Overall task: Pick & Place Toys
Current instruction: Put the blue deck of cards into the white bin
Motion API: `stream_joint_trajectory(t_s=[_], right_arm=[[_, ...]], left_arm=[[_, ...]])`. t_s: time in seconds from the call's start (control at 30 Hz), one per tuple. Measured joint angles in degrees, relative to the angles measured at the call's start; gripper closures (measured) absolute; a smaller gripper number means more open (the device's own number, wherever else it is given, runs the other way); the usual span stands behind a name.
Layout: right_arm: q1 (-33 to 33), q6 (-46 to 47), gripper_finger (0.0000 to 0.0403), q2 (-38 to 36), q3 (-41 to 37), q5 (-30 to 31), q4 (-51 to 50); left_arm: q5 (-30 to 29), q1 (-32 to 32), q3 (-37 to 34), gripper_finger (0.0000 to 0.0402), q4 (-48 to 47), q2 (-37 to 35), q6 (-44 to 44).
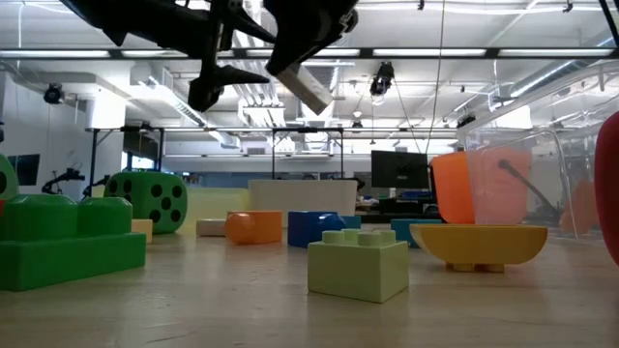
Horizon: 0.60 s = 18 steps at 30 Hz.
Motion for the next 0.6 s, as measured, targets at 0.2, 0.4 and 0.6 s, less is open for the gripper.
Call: stream_joint_trajectory(t_s=[0.2,0.4,0.6], right_arm=[[0.0,-4.5,0.0112,1.3,0.0,-0.1,5.0],[-0.4,-4.6,0.0112,1.3,0.0,-0.6,5.5],[-0.4,-4.7,0.0112,1.3,0.0,-1.1,6.0]], left_arm=[[-1.9,0.0,0.2,0.0157,-0.8,0.8,0.5],[-2.8,0.0,0.2,0.0169,-2.7,1.6,0.8],[-2.6,0.0,0.2,0.0242,-1.4,1.9,1.9]])
